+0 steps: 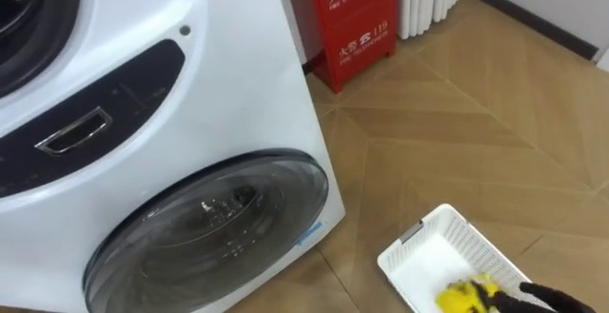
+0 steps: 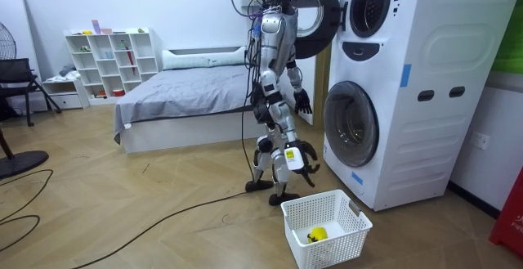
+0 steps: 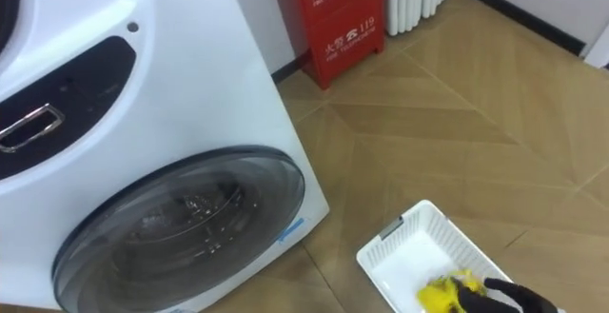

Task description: Pick clothes from washing machine

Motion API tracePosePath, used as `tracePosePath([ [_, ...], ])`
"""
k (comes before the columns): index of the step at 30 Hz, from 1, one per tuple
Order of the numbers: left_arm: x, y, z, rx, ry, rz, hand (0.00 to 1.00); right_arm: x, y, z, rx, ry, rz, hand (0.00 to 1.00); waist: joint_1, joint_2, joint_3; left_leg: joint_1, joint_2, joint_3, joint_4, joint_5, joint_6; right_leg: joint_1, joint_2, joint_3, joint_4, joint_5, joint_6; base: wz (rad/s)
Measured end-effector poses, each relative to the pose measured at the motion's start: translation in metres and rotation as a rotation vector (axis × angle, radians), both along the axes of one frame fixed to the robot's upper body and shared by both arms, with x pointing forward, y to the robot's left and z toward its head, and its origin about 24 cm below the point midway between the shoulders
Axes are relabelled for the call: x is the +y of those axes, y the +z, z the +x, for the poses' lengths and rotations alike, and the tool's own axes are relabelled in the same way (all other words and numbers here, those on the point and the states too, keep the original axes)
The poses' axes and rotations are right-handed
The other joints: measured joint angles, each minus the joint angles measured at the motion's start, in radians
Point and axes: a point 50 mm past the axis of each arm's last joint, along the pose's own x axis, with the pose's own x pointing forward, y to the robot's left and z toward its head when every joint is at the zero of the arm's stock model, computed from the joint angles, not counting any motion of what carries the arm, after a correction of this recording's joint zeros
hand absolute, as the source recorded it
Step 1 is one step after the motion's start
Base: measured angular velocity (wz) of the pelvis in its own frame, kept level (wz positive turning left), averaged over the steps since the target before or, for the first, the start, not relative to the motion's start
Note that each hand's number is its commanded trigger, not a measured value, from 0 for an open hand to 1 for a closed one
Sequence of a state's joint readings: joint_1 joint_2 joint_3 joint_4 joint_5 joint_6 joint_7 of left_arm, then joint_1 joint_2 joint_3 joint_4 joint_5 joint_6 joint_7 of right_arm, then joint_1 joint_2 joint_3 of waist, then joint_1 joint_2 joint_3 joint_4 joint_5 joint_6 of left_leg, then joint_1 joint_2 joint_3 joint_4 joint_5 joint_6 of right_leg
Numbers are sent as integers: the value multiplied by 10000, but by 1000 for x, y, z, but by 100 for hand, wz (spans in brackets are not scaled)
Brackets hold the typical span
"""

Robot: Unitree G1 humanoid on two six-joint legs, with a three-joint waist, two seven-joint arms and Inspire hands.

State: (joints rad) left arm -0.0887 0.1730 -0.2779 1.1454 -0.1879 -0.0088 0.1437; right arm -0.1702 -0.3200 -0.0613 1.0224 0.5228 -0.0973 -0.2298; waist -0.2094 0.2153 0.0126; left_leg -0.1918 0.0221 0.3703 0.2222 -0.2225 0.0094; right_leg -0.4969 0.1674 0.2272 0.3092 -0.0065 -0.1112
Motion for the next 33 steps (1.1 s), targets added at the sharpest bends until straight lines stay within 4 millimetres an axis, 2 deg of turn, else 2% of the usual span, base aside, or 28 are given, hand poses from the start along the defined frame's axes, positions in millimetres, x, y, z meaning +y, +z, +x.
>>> tracePosePath([
  [4,1,-1,-2,60,163,-59,0,0,-2,-4,38,-317,155,0,9,-68,20,-51,-6,-12,2,40,-61,-13,-64,-121,-14,-8,-8,13],
  [8,2,-4,-12,336,238,-33,0,0,-5,-7,155,-446,273,0,-11,-261,4,-65,-8,-63,8,39,-60,-22,-87,-186,-33,-19,-11,4],
  [10,2,-5,-16,433,267,-31,0,-1,-8,-12,305,-498,274,0,-28,-360,-2,-51,-3,-230,7,39,-61,50,-103,-269,-106,-13,-13,13],
  [12,3,-7,-25,561,319,-40,0,-2,-11,-20,495,-579,302,0,-41,-459,-56,-36,-10,-249,-13,38,-60,105,-118,-393,-189,10,-31,15],
  [16,4,-11,-39,836,428,-62,0,-5,-18,-32,737,-902,612,0,-44,-480,-60,146,1,-296,-99,37,-62,305,-158,-594,-210,20,-18,15],
  [18,5,-11,-43,855,461,-67,0,-8,-26,-51,1158,-1433,908,0,-3,-535,-35,541,2,-481,-186,43,-71,669,-236,-865,-177,-169,-32,34],
  [20,6,-11,-48,837,539,-60,0,-9,-30,-61,1357,-1681,1030,0,22,-674,11,823,4,-589,-225,42,-70,962,-258,-996,-145,-341,-120,24],
  [23,13,-11,-58,665,1263,-114,0,-10,-35,-78,1666,-1916,1087,0,115,-870,-39,1178,7,-1018,-235,43,-70,1397,-308,-1234,-149,-476,-161,24],
  [26,18,-11,-66,706,1650,-74,0,-2,-46,-104,2295,-2322,1337,0,265,-1238,-102,1564,31,-1328,-223,51,-82,1885,-377,-1544,-163,-638,-226,32],
  [27,18,-11,-71,750,1659,-68,0,2,-49,-108,2373,-2487,1488,0,265,-1369,-83,1739,49,-1382,-239,52,-84,2106,-383,-1626,-236,-657,-240,18],
  [29,16,-12,-79,930,1710,-109,0,7,-54,-117,2633,-2563,1643,0,262,-1544,-102,1970,74,-1517,-257,56,-91,2439,-423,-1804,-367,-687,-250,28],
  [30,17,-12,-81,977,1728,-86,0,10,-57,-124,2842,-2636,1764,0,334,-1698,-128,2067,74,-1675,-258,55,-91,2580,-450,-1907,-369,-734,-256,29],
  [33,16,-13,-86,1038,2069,-109,0,19,-64,-141,3347,-3022,2227,0,632,-1926,-149,2407,117,-1911,-409,55,-95,3028,-462,-2126,-624,-706,-240,22],
])
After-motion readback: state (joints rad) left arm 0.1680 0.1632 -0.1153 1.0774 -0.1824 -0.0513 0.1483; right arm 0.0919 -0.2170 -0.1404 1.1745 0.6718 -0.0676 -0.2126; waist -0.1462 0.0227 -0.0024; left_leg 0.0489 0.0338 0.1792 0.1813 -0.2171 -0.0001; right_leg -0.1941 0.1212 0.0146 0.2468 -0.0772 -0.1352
